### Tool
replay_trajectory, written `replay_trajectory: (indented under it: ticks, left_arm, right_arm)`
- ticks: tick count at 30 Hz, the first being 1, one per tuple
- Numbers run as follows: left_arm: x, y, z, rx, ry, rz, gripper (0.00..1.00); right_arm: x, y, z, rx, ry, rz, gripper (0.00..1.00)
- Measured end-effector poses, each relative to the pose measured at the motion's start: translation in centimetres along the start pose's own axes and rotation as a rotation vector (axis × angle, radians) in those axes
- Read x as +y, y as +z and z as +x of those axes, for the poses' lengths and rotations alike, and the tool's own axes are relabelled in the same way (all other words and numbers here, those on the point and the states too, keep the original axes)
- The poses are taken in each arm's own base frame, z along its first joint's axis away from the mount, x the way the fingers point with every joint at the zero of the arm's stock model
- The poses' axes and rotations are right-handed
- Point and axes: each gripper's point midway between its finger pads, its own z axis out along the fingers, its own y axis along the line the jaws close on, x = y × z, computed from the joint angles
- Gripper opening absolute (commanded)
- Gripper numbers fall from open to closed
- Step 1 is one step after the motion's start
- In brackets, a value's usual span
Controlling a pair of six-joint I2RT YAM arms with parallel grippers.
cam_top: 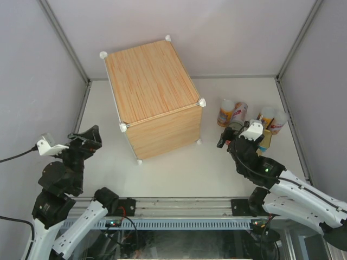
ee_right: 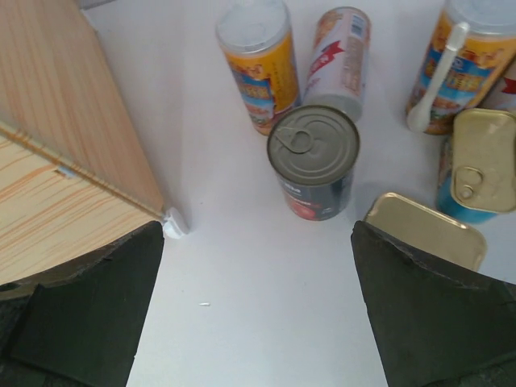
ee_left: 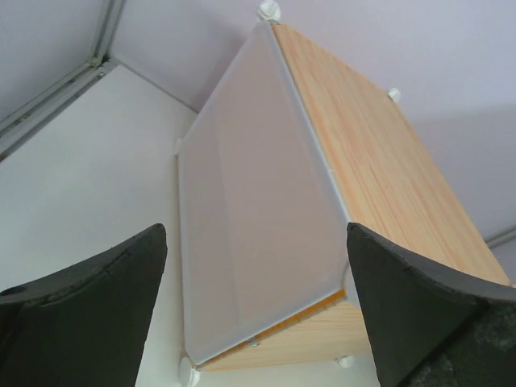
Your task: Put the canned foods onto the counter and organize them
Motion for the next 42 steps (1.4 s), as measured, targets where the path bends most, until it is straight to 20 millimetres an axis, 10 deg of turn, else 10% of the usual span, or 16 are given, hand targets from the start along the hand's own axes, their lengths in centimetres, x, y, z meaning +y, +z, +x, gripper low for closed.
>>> replay_trajectory:
  ticks: [11,25,42]
  left_arm:
    - [-5.9,0.1,0.0,0.145,0.029,0.183,0.98]
    - [-7.9,1.4,3.3,0.265,0.091,0.227,1.00]
    - [-8.6,2.4,3.9,0.271,0.105,0.226,1.00]
  right_arm:
    - [-3.2,-0.2,1.1,0.019,0.032,0.178,0.99]
    - [-6.2,3.1,1.5,0.101,0.071,0.271,0.99]
    - [-3.6,7.2,1.3,0.201,0.031,0.137,1.00]
